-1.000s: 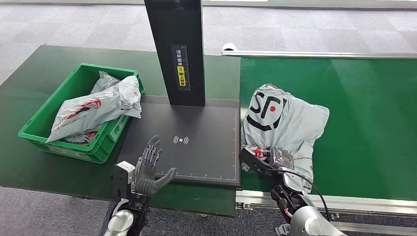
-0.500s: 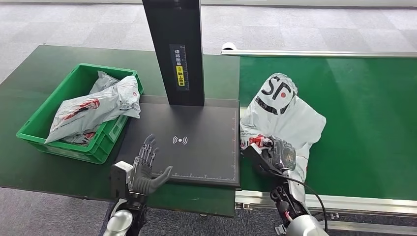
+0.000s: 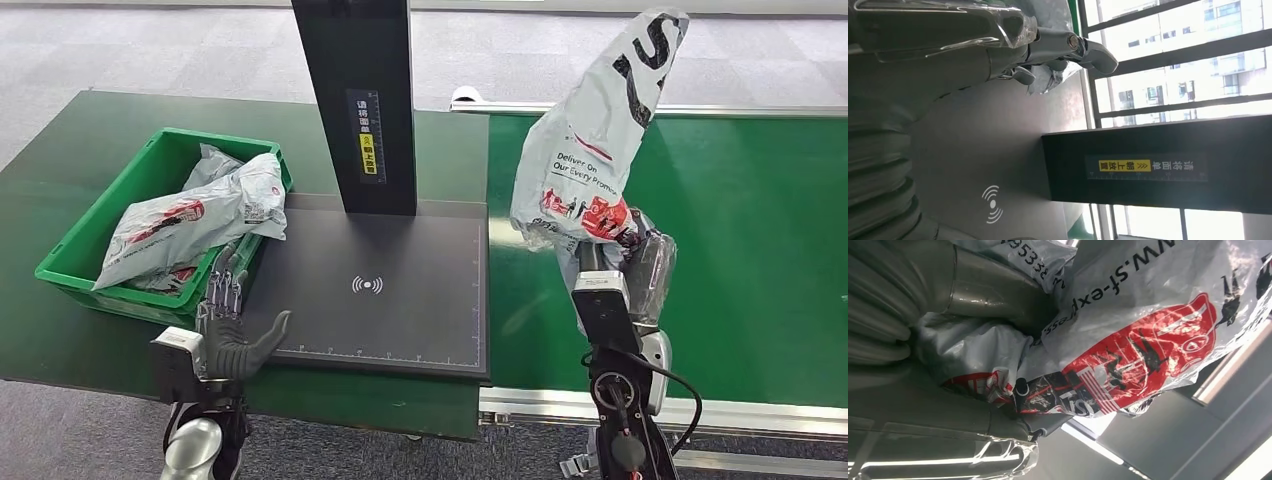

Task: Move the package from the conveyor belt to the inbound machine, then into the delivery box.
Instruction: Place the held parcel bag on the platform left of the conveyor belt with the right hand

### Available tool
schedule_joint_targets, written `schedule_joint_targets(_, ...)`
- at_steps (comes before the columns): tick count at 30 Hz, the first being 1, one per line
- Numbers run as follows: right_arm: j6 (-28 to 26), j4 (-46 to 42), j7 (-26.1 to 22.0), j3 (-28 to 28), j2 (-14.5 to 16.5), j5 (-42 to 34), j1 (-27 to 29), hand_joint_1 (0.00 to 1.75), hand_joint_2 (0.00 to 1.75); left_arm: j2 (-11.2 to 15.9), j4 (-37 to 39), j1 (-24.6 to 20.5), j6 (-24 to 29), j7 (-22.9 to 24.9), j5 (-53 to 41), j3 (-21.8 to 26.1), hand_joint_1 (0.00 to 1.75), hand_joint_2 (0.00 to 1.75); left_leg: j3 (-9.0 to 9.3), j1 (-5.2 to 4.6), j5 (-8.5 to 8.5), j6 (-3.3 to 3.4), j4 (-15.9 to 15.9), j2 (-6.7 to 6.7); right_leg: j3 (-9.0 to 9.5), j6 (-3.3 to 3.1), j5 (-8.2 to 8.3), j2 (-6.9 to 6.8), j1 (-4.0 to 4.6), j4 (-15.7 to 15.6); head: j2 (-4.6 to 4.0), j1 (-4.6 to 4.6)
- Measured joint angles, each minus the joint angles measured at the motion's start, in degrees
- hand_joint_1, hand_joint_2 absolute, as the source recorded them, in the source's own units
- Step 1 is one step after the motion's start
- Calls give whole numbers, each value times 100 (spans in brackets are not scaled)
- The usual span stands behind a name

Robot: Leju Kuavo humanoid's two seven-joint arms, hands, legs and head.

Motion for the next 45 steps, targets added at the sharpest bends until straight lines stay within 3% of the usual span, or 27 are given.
schedule_joint_targets(4,238,-199,61,219,-30,114,-17,175,175,2,-54,-2,11,-17,1,68,0,175,1,0,1,0,0,-3,4,0,0,-1,0,0,0,1)
schedule_joint_targets(7,821,-50,284,481,-49,460,-168,175,175,8,-68,-49,73,-51,66,152,0,175,2,0,1,0,-1,4,5,0,1,1,1,1,0,-1)
schedule_joint_targets(13,1648,1356,393,1401,55,694,-874,175,175,114,-83,-273,238,-91,292,558,0,175,3,7,8,-7,-2,0,6,-3,2,2,7,4,0,-1)
schedule_joint_targets(22,2121,2800,348,2766,395,913,-1435,175,175,332,-172,-359,325,-164,368,1185,0,175,-2,9,7,-8,-2,-1,-1,-4,-2,1,10,4,0,1)
schedule_joint_targets(23,2152,2871,364,2863,420,900,-1464,171,175,352,-172,-393,320,-163,373,1225,0,175,-3,9,7,-8,-2,-2,-2,-4,-2,0,9,4,0,1)
schedule_joint_targets(27,2297,3079,442,3137,486,806,-1588,0,175,412,-133,-568,292,-161,379,1304,0,175,-1,9,8,-8,-1,-4,0,-4,0,0,9,3,0,1)
schedule_joint_targets(35,2384,3245,285,3214,540,95,-1635,0,175,462,-9,-702,238,-160,259,1288,0,175,1,9,9,-8,0,-3,-2,-4,2,0,9,3,-1,1)
schedule_joint_targets(45,2261,2650,-473,2555,421,-1526,-1445,0,175,612,22,-706,86,-72,-695,744,0,175,1,8,9,-8,1,-4,-3,-4,2,0,7,2,0,0)
